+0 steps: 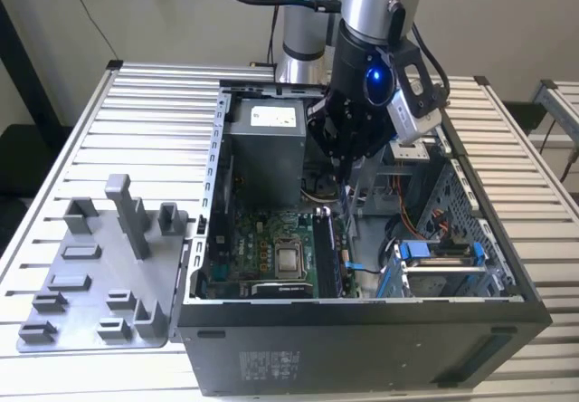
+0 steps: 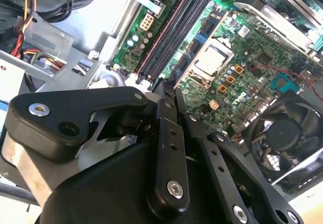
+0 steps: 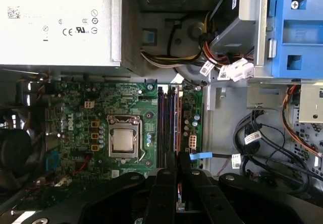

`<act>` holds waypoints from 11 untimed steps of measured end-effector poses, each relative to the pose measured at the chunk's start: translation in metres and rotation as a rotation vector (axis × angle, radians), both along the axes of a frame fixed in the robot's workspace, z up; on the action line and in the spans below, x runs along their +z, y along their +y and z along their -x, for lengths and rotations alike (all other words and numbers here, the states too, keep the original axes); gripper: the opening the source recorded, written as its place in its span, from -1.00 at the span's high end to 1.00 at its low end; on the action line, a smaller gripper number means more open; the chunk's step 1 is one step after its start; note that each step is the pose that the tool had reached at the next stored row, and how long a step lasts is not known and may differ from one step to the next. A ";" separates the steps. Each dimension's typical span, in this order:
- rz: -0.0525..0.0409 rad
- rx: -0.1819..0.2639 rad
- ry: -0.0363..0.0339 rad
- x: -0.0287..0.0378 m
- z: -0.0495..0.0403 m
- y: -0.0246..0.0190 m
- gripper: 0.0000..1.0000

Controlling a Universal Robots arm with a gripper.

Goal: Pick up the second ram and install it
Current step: 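Insert the second ram into the second slot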

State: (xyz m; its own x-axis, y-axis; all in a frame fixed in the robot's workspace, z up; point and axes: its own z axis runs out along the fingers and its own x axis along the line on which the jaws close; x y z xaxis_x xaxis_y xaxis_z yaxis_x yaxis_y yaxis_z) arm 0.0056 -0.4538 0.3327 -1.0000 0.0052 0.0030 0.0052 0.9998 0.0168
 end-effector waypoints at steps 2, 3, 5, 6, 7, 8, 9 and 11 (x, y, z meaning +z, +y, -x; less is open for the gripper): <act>0.0001 0.000 0.0001 -0.0010 0.0007 -0.0020 0.73; -0.0009 0.000 0.0001 -0.0015 0.0013 -0.0038 0.73; -0.0010 0.000 0.0001 -0.0018 0.0022 -0.0070 0.73; -0.0011 0.000 0.0000 -0.0019 0.0027 -0.0086 0.73; -0.0009 0.000 0.0001 -0.0020 0.0030 -0.0098 0.73; -0.0013 0.000 0.0000 -0.0027 0.0031 -0.0100 0.73; -0.0012 0.000 0.0000 -0.0032 0.0031 -0.0102 0.73; -0.0012 0.000 0.0001 -0.0045 0.0032 -0.0104 0.73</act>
